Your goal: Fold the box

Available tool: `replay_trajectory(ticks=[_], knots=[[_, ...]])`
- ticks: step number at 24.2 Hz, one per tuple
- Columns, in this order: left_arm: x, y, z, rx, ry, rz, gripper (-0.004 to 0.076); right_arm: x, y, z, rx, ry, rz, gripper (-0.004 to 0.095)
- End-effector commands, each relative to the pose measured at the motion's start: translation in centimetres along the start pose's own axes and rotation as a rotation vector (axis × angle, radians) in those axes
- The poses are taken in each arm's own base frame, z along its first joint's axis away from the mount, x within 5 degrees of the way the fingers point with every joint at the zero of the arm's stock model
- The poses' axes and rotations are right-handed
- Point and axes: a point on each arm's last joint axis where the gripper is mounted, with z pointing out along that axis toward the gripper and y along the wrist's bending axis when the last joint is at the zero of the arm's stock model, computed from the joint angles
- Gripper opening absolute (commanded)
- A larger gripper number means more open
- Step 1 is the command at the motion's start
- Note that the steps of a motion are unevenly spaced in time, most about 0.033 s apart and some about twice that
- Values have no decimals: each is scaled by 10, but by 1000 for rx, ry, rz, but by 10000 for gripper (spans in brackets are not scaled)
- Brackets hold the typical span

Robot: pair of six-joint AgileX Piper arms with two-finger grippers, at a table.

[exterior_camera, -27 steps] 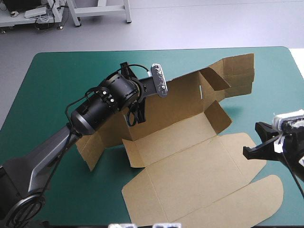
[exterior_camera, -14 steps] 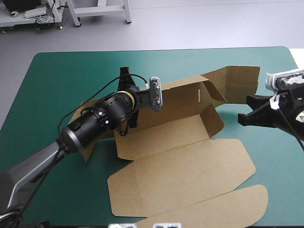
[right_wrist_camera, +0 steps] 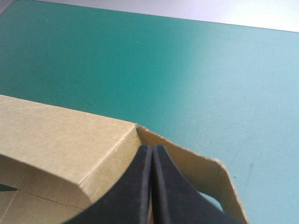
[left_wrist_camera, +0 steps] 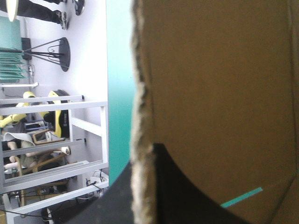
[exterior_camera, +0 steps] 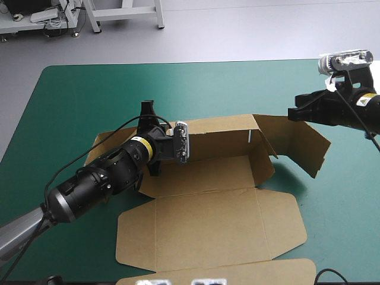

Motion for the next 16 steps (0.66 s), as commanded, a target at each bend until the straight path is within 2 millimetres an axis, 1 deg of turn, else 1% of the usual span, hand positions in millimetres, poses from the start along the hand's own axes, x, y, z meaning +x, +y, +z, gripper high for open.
replay_trajectory(ticks=[1, 4, 9, 12, 13, 14, 16], knots=[[0, 12, -20, -144, -95, 12, -9, -19, -2, 4, -15, -53, 3, -17], [4, 4, -21, -160, -101, 63, -9, -27, -9, 22, -24, -11, 27, -17], [5, -4, -17, -149, -110, 93, -9, -33, -26, 61, -46, 104, 80, -16], [2, -2, -18, -179, -144, 135, -9, -28, -44, 106, -62, 234, 142, -16], [2, -2, -18, -181, -146, 139, -9, -26, -46, 115, -68, 258, 148, -16], [2, -1, -18, -195, -142, 166, -9, -21, -49, 128, -67, 302, 156, -16], [3, 1, -18, -214, -119, 209, -9, -10, -50, 148, -33, 399, 146, -14]])
